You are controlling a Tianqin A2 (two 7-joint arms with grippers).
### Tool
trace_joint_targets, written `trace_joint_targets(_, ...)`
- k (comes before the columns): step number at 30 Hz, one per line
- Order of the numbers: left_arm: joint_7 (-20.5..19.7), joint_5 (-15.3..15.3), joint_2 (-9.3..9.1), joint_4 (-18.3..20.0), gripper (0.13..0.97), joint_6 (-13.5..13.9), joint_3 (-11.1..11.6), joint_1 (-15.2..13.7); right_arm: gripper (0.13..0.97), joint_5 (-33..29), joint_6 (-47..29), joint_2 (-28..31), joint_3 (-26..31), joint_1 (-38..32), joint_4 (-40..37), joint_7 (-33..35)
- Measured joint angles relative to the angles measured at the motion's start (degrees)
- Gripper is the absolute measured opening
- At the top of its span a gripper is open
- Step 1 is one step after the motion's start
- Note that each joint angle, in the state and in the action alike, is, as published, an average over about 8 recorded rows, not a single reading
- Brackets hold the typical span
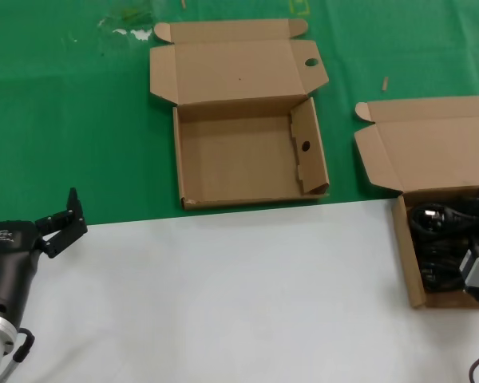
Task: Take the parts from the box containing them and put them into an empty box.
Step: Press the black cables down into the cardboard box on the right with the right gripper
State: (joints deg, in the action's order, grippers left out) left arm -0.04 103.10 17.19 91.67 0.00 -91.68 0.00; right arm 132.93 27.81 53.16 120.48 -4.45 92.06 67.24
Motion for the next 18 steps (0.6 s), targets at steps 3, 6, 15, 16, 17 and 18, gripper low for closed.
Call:
trace_joint_targets(3,0.0,0.0,0.00,0.0,0.966,0.0,0.0,0.0,0.899,1.5,0.1,0.1,1.5,-1.5,-0.5,0.7)
trace_joint_targets(6,0.0,0.0,0.00,0.0,0.966,0.0,0.0,0.0,0.855,3.1,0.1,0.2,3.0,-3.0,-1.0,1.1)
trace_joint_targets(15,0.0,0.0,0.00,0.0,0.966,0.0,0.0,0.0,0.706,6.3,-0.5,0.9,6.1,-5.9,-2.8,0.6)
trace_joint_targets(16,0.0,0.0,0.00,0.0,0.966,0.0,0.0,0.0,0.684,6.4,-0.6,1.0,6.3,-6.0,-2.9,0.4)
trace_joint_targets(17,0.0,0.0,0.00,0.0,0.966,0.0,0.0,0.0,0.661,6.5,-0.7,1.1,6.4,-6.2,-3.1,0.2)
trace_joint_targets(18,0.0,0.0,0.00,0.0,0.966,0.0,0.0,0.0,0.638,6.5,-0.7,1.2,6.6,-6.2,-3.2,0.0)
